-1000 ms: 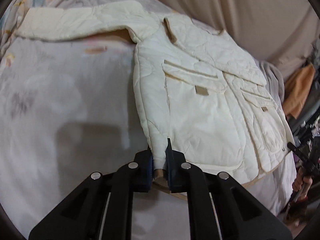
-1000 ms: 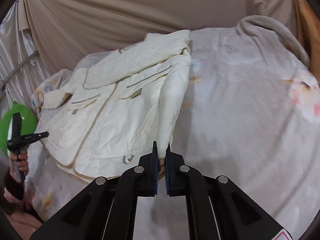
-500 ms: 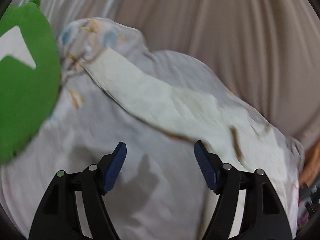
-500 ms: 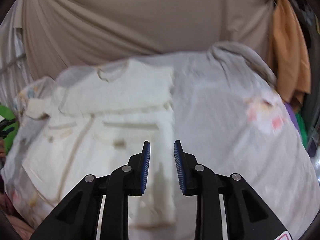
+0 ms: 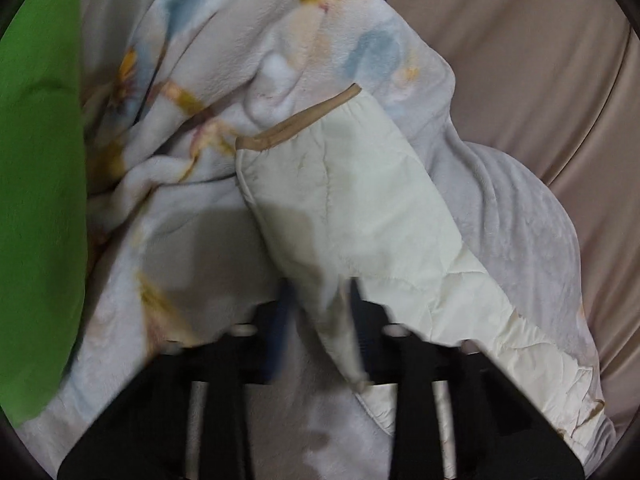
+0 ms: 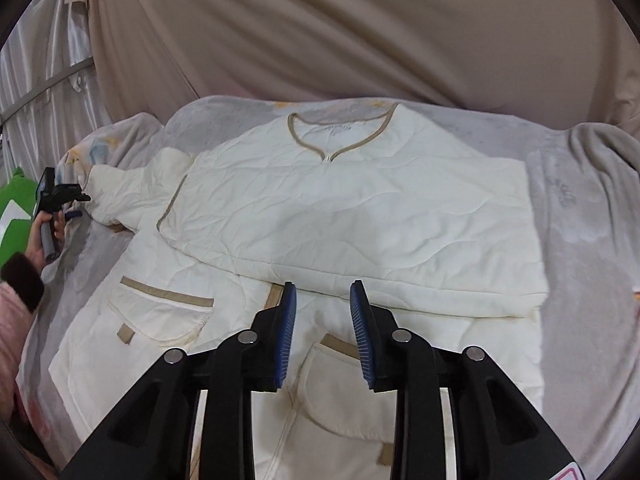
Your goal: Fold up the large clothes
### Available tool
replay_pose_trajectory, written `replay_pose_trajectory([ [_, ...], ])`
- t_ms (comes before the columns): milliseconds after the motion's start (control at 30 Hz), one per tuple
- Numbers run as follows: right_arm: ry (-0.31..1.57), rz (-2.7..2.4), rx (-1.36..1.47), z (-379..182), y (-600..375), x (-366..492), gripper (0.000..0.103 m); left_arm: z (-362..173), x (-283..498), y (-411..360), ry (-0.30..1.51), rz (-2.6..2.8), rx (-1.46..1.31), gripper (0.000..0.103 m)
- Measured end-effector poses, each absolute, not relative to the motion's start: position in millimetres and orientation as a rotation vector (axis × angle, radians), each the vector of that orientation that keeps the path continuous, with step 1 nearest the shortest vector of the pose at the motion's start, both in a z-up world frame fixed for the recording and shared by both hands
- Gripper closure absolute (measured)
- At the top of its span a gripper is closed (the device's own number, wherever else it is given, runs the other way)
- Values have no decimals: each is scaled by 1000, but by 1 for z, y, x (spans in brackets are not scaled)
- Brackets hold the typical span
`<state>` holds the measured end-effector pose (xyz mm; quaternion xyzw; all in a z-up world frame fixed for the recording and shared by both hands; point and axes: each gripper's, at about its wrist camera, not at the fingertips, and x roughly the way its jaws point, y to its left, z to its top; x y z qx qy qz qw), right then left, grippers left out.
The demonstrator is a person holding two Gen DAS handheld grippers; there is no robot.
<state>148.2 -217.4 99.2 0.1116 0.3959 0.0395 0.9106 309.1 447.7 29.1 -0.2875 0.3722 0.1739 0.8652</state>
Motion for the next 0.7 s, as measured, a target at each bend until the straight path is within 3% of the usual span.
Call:
replay_pose_trajectory([
  [100, 852, 82, 237, 79, -217, 155, 71, 63, 306, 432, 697, 319, -559, 98],
  [200, 887, 85, 263, 57, -218, 158, 71, 129, 292, 378, 570, 218, -451, 99],
  [333, 917, 104, 297, 37, -217, 159, 71, 222, 260, 244, 418, -56, -252, 99],
  [433, 902, 121, 302, 41, -216, 154, 71, 256, 233, 135, 358, -261, -109, 99],
  [600, 869, 137, 270, 61, -223, 128, 69, 233, 200, -48, 426, -581, 104, 97],
  [667, 859, 125, 255, 67, -232, 110, 65, 196, 195, -96, 486, -664, 210, 92],
  [700, 856, 113, 249, 68, -239, 101, 63, 173, 192, -116, 523, -682, 250, 80],
])
